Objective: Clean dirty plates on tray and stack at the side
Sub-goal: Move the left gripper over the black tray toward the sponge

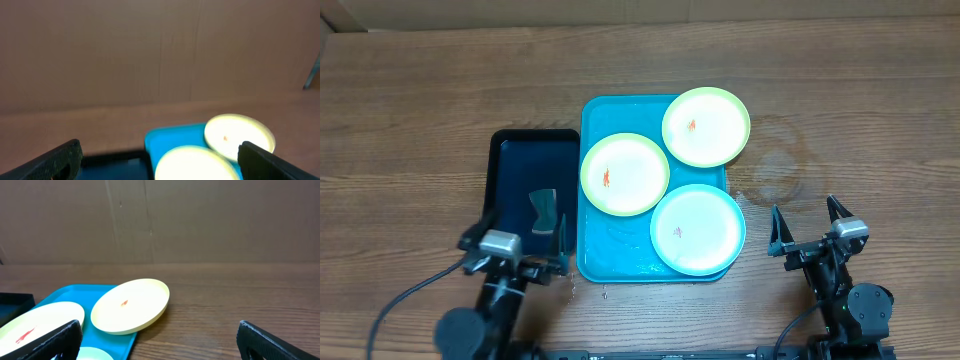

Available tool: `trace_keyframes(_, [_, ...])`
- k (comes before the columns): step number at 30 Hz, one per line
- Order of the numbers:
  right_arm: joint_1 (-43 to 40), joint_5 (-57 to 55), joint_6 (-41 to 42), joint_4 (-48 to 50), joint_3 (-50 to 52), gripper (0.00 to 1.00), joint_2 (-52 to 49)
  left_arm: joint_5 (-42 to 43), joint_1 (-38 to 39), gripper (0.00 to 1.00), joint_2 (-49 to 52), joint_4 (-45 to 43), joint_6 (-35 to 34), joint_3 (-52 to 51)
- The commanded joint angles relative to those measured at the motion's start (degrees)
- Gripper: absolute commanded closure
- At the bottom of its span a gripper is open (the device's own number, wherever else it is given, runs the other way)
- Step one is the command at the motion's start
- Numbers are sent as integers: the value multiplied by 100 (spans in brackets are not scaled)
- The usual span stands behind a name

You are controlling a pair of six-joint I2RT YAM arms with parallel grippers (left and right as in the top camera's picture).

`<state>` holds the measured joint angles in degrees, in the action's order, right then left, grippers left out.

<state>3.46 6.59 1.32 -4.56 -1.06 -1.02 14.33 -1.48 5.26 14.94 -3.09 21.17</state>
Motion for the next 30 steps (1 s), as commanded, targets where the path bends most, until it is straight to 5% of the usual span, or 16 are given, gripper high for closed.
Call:
trace_keyframes(1, [-17, -55, 24, 31, 59, 0, -2, -76, 37, 0, 684, 376, -118, 1202])
trace_keyframes(15, [-17, -55, 24, 31, 59, 0, -2, -74, 39, 0, 5217, 4710, 313, 6264])
trace_keyframes(25, [-17, -55, 24, 31, 59, 0, -2, -74, 39, 0, 6649, 5563, -101, 6675])
trace_keyframes(26, [-17, -55, 24, 31, 59, 0, -2, -74, 39, 14, 6728, 5604, -101, 6675])
trace_keyframes(27, [-17, -55, 24, 31, 59, 0, -2, -81, 39, 61, 6806, 5657, -94, 6675])
trace_keyframes(28, [-17, -55, 24, 31, 59, 0, -2, -87, 37, 96, 6894, 5716, -74, 6673])
trace_keyframes(30, [-17, -55, 24, 31, 59, 0, -2, -120, 37, 96, 7012, 5777, -76, 6673])
